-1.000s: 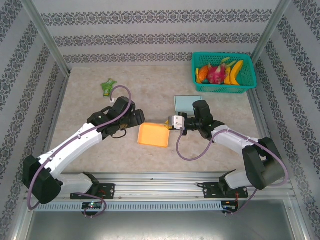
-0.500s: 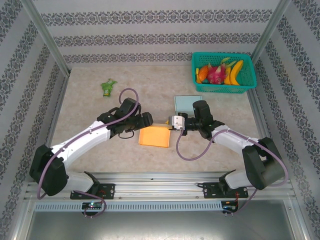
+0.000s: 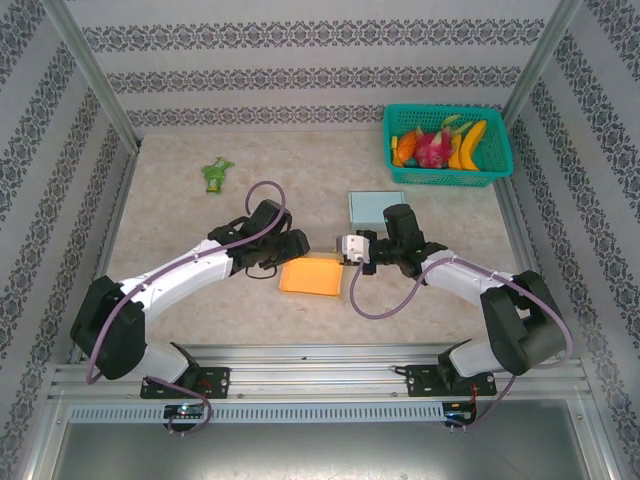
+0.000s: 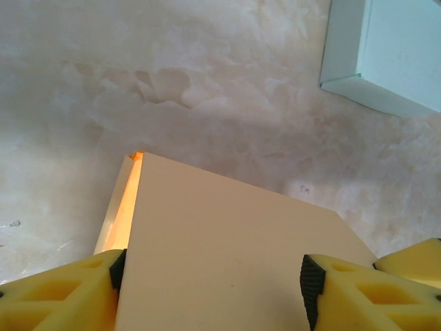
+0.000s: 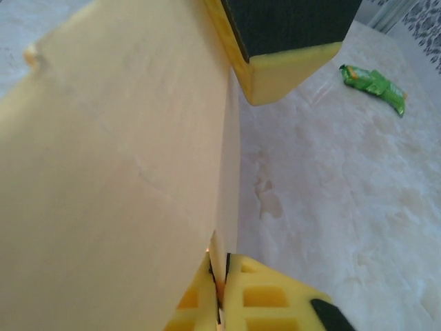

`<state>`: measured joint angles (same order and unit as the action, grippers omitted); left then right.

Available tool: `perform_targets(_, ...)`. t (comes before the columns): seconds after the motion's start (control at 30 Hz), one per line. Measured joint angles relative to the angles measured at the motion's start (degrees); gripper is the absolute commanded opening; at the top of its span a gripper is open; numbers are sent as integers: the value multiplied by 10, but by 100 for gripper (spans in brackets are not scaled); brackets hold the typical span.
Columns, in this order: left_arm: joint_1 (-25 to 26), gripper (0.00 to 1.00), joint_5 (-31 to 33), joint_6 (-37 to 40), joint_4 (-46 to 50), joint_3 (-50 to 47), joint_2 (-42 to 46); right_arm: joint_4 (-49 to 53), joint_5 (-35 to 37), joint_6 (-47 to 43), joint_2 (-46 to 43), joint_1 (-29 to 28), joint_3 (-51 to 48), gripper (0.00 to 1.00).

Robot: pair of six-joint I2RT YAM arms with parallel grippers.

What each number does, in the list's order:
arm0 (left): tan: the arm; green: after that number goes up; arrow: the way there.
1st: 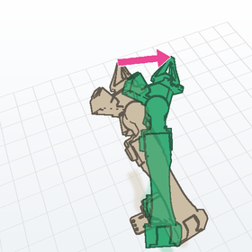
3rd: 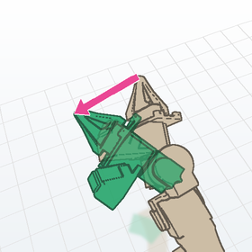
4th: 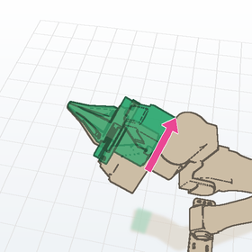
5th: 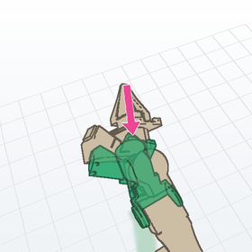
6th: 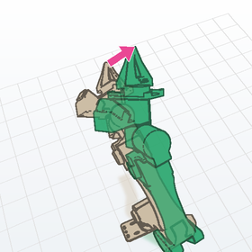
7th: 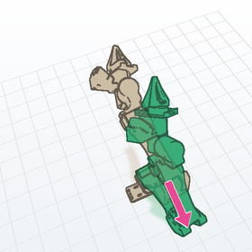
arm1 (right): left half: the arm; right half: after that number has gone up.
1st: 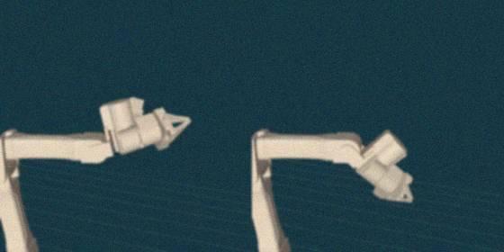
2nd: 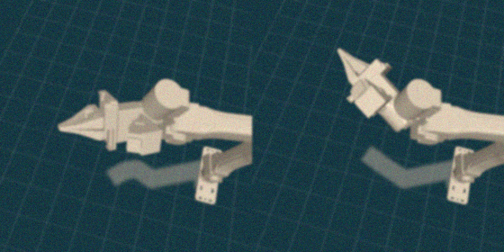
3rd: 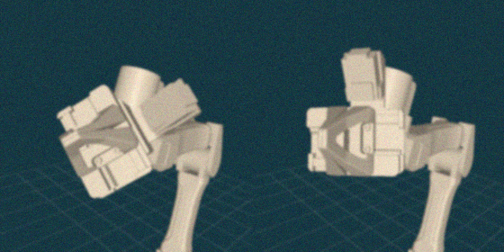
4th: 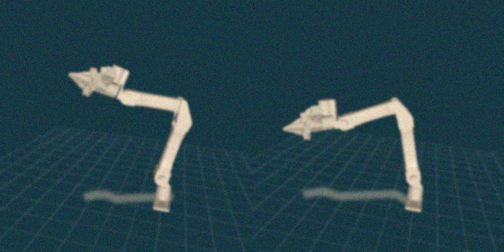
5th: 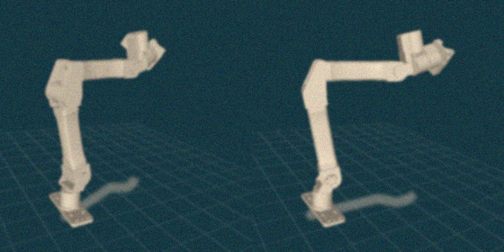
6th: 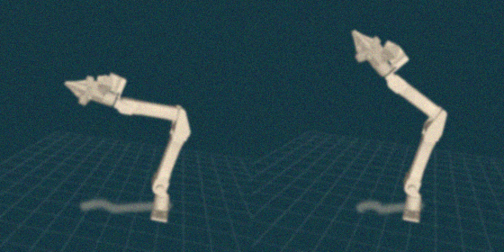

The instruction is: Fold the paper box

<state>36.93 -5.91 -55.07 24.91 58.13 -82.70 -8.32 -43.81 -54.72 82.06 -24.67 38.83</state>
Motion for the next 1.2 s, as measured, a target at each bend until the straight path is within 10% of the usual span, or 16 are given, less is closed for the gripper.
perform_targets(0.5,66,61,54,-12,-24,-50,-4,161,125,-60,-59,-41,11,56)
perform_targets(1.0,118,60,141,-42,-20,-54,19,350,235,-93,-190,-44,50,66)
perform_targets(1.2,141,60,165,-53,-19,-54,15,324,287,52,-244,-45,51,61)
